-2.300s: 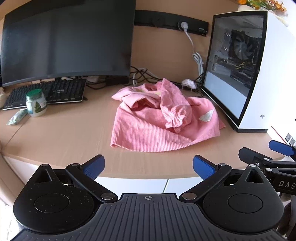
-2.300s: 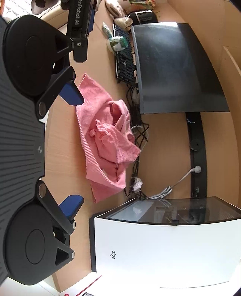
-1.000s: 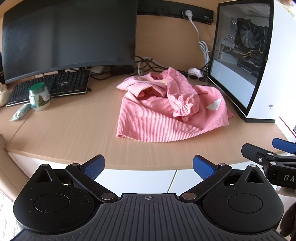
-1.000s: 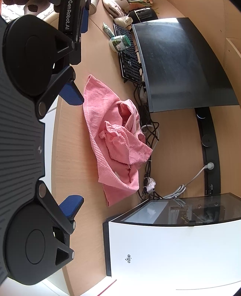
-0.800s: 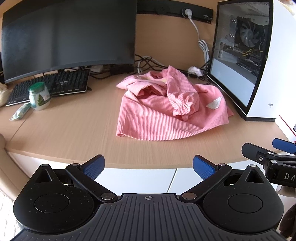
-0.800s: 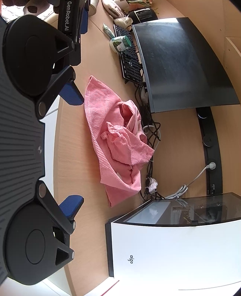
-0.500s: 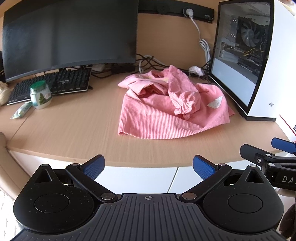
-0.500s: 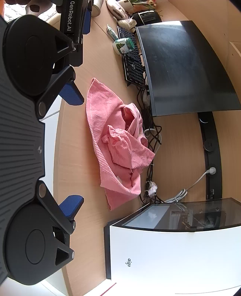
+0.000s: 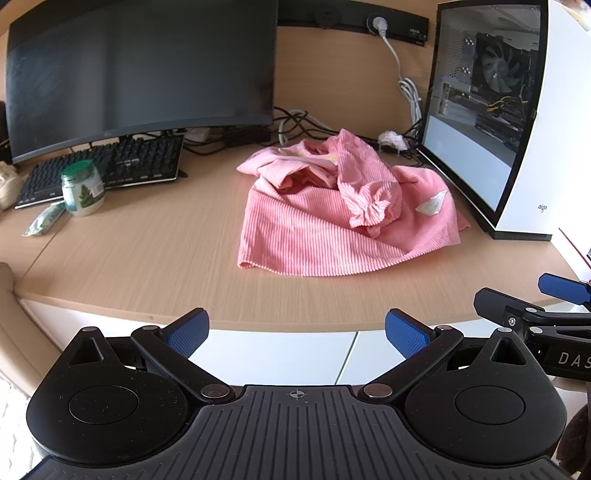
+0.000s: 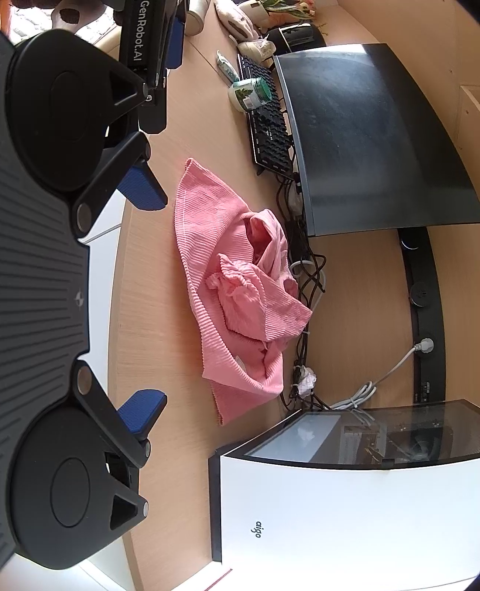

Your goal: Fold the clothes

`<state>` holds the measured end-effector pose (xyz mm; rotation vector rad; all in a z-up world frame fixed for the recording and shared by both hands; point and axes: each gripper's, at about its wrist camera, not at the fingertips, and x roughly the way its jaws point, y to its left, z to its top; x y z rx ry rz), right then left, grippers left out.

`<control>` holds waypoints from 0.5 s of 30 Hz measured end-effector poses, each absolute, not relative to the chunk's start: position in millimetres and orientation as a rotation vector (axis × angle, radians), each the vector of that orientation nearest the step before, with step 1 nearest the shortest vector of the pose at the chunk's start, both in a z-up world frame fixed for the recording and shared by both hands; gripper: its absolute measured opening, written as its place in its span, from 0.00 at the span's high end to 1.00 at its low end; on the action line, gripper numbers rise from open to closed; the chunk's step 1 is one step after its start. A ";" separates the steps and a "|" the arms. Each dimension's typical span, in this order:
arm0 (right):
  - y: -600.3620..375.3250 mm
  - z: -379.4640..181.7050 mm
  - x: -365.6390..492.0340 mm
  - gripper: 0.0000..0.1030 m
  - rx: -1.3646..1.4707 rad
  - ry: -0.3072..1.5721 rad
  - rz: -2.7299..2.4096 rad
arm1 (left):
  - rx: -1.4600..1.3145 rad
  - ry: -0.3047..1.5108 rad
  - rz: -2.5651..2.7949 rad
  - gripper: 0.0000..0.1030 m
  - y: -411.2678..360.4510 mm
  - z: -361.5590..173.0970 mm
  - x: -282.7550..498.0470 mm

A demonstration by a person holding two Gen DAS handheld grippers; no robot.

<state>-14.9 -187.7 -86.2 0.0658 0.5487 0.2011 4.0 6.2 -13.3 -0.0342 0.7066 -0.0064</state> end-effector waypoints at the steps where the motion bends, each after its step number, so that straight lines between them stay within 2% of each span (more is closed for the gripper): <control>1: -187.8 -86.3 -14.9 0.00 0.066 0.549 0.201 | -0.034 0.708 -0.006 0.00 6.2 -13.5 4.2; 15: -192.1 -90.9 -8.0 0.00 0.069 0.569 0.186 | -0.025 0.707 -0.013 0.00 2.9 -15.4 6.2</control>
